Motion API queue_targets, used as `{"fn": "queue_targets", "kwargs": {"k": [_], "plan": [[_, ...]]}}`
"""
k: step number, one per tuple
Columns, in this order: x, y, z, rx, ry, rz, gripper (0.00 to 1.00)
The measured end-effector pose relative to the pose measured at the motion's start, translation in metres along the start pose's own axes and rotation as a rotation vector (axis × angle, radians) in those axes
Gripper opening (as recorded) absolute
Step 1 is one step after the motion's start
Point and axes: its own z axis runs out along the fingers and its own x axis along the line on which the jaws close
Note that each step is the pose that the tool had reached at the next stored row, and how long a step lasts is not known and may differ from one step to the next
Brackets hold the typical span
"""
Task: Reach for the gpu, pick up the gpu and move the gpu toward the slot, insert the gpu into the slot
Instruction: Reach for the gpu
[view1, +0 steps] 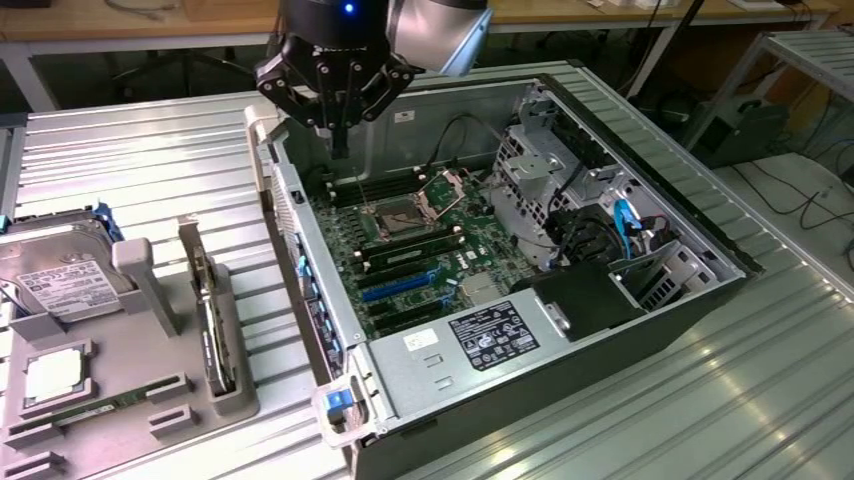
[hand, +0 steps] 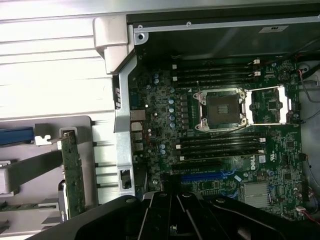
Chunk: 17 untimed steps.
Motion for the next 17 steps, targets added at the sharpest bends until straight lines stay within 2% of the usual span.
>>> {"fn": "queue_targets", "kwargs": {"k": [17], "plan": [[0.012,-0.0023,0.0002,0.0001,0.0000,0.000,0.11]]}}
